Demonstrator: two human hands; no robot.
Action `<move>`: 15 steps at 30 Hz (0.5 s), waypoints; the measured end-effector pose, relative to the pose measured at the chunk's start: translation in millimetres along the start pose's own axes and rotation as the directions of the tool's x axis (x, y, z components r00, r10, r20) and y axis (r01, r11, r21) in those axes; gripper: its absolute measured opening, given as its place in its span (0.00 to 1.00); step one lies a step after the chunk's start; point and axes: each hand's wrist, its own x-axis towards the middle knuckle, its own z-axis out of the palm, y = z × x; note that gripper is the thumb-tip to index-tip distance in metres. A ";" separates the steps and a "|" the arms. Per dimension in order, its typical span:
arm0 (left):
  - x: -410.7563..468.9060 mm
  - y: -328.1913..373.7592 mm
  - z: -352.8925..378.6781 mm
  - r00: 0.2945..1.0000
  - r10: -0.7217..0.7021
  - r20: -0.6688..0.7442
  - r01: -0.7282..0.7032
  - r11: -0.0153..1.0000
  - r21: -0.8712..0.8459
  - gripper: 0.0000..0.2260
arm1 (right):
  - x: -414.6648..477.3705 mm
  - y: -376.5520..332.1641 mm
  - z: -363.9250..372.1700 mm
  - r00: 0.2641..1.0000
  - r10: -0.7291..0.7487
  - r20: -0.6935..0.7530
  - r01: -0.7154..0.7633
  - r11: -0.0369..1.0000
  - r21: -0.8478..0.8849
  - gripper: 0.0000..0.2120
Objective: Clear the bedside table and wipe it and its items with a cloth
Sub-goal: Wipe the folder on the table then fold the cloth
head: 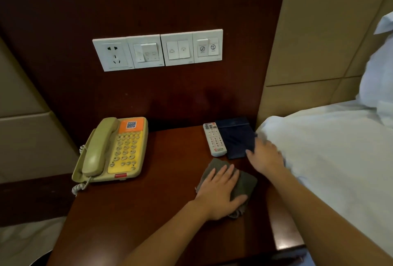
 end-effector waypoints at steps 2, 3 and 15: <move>9.4 -7.1 -16.6 0.984 -0.043 -0.175 0.010 0.983 -0.183 0.24 | 9.2 3.7 0.1 0.998 0.053 0.018 -0.054 0.995 0.085 0.26; 17.1 -10.5 -26.3 0.944 -0.123 -0.306 0.040 0.964 -0.264 0.21 | 14.9 3.2 2.0 0.997 0.067 0.030 -0.070 0.991 0.119 0.27; 90.5 -40.3 -48.5 0.696 -0.704 -0.141 0.608 0.682 -0.406 0.46 | 57.7 -2.7 15.0 0.979 0.182 0.096 -0.195 0.969 0.154 0.37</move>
